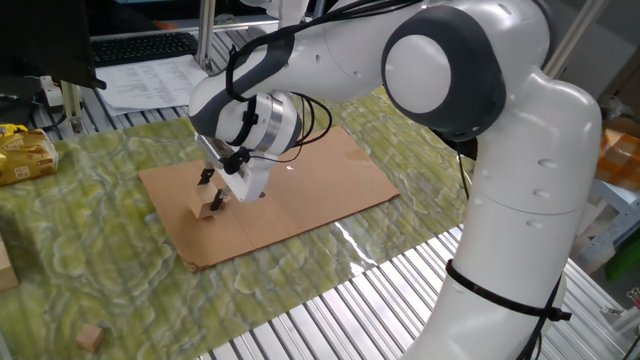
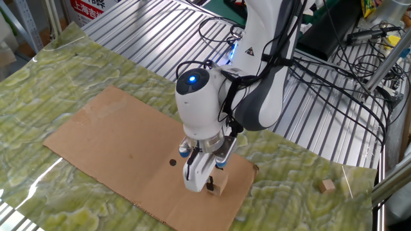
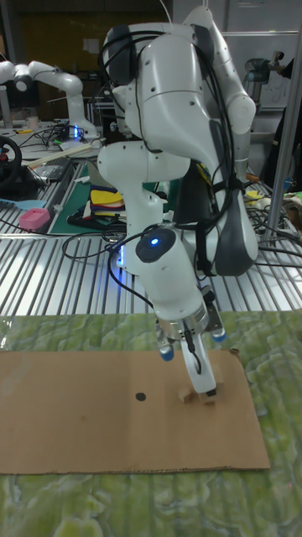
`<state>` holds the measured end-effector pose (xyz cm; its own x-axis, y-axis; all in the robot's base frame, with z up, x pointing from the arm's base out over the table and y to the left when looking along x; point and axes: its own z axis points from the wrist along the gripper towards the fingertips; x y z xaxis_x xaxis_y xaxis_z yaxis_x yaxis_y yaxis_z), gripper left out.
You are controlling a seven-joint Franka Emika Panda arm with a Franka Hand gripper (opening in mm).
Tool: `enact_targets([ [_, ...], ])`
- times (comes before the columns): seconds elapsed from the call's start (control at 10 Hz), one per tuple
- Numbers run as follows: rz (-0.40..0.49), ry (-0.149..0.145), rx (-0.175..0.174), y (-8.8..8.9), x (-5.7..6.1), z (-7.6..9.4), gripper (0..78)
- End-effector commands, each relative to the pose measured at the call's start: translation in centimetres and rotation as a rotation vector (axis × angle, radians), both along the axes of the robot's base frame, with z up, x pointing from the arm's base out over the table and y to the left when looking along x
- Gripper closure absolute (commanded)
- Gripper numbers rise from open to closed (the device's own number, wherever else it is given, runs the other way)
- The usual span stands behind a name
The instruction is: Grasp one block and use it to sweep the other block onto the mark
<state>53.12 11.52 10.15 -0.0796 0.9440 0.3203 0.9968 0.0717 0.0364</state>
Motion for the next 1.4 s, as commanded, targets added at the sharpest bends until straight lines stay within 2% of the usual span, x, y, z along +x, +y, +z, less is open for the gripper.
enact_targets([
  [0.1, -0.015, 0.008, 0.011, 0.01, 0.1, 0.14, 76.4],
  [0.2, -0.015, 0.008, 0.011, 0.01, 0.1, 0.14, 76.4],
  [0.4, -0.068, -0.014, 0.017, 0.01, 0.1, 0.14, 76.4],
  [0.5, -0.076, -0.011, 0.018, 0.01, 0.1, 0.14, 76.4],
  [0.7, -0.045, 0.016, 0.013, 0.01, 0.1, 0.14, 76.4],
  [0.8, -0.015, 0.007, 0.013, 0.01, 0.1, 0.14, 76.4],
  [1.0, -0.014, -0.006, 0.04, 0.01, 0.1, 0.14, 76.4],
  [1.4, -0.032, -0.002, 0.022, 0.01, 0.1, 0.14, 76.4],
])
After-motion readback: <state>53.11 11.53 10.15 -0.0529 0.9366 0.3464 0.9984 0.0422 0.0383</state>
